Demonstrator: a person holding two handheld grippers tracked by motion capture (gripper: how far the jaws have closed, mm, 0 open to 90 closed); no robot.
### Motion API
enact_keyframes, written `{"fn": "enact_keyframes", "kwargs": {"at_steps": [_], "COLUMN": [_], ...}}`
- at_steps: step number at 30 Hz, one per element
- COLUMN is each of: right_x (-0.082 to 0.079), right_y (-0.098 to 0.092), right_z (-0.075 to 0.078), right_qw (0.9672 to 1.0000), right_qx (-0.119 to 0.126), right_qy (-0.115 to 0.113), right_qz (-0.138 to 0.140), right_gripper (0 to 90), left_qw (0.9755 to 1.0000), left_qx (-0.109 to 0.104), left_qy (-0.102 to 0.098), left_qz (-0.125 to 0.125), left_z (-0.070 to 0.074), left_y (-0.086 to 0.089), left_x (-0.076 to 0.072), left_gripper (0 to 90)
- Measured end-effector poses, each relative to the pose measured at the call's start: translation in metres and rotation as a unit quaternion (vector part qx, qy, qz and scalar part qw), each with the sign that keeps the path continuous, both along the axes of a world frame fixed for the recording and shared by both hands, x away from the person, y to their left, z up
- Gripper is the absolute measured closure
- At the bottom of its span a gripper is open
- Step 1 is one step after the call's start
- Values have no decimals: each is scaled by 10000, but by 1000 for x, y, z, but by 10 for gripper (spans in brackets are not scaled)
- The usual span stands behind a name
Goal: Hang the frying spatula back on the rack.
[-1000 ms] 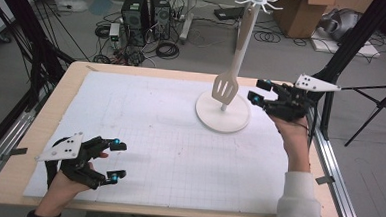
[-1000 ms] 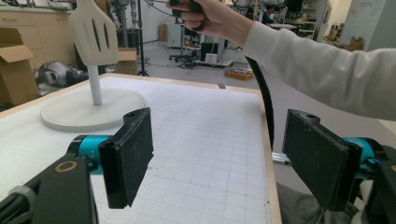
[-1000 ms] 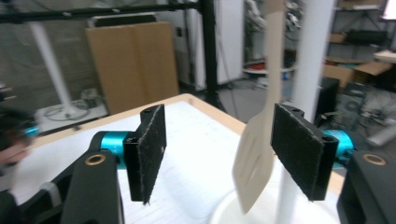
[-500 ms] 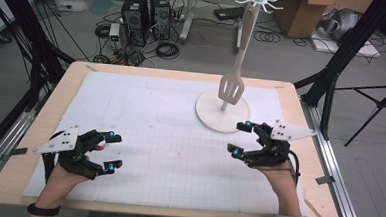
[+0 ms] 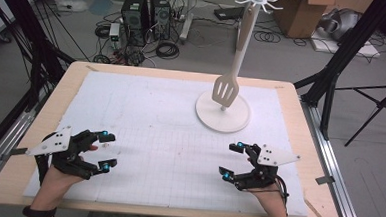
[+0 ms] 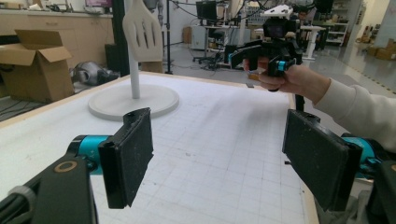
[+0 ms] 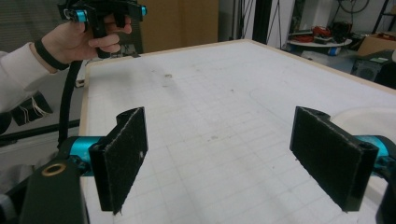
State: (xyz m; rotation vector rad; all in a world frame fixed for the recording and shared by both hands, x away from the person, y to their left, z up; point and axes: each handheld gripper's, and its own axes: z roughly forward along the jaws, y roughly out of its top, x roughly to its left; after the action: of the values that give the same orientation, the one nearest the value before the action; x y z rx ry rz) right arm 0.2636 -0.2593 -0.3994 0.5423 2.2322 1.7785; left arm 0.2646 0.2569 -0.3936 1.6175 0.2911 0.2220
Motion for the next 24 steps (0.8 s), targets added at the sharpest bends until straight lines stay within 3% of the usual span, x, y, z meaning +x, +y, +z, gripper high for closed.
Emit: {"fn": "enact_keyframes", "kwargs": {"at_steps": [5,12,24], "right_x": [2,2,6], "right_y": [-7,-10,-12], "right_z": [-11,-11,-15], "right_qw": [9999,9997,9994], "right_qx": [42,145,162], "right_qy": [142,108,245], "right_qz": [-72,-144,-188], "right_gripper": [181,171,159], "left_qw": [9999,9998,9997], "left_qx": [54,73,67], "left_qy": [35,79,110], "left_qz": [114,174,203], "left_z": [-6,-9,-11], "left_y": [1,0,2], "left_x": [0,-1,-1], "left_gripper": [247,249,249]}}
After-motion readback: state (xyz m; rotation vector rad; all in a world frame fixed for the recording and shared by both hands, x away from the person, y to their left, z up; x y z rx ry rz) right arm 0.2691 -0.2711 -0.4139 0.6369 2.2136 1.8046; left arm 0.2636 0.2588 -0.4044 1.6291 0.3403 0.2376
